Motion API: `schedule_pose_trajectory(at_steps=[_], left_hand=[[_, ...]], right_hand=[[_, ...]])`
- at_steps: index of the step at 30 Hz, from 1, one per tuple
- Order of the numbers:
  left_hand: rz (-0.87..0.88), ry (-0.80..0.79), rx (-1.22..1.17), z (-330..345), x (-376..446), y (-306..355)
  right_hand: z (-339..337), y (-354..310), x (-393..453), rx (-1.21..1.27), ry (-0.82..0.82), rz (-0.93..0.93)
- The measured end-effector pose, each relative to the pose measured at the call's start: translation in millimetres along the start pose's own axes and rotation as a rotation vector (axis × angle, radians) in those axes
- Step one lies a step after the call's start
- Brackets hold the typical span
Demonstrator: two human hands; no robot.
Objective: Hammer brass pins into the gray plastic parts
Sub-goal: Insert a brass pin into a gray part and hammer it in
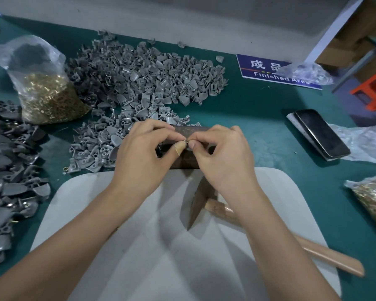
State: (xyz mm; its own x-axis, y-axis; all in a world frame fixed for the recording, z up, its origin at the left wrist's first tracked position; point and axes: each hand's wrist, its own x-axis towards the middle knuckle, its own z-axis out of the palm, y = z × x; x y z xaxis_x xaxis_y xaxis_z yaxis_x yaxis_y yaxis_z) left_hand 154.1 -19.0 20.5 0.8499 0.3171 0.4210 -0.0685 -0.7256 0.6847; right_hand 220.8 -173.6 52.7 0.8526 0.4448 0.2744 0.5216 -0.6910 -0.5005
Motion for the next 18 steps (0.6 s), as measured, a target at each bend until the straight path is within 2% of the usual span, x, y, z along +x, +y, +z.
schedule_pose_trajectory(at_steps=[6,9,14,16,18], left_hand=[[0.005,0.015,-0.013,0,0,0],[-0.026,0.004,-0.065,-1,1,2],[-0.031,-0.025,-0.018,-6,2,8],[-0.042,-0.042,0.009,-8,2,8],[-0.036,-0.052,0.021,-8,2,7]], right_hand=[[-1,3,2,0.098,-0.028,0.038],[1,5,1,0.154,-0.014,0.051],[-7,8,-5,0.291,0.055,0.022],[-18,16,-22,0.259,0.102,-0.021],[-31,29,-49,0.180,0.072,-0.051]])
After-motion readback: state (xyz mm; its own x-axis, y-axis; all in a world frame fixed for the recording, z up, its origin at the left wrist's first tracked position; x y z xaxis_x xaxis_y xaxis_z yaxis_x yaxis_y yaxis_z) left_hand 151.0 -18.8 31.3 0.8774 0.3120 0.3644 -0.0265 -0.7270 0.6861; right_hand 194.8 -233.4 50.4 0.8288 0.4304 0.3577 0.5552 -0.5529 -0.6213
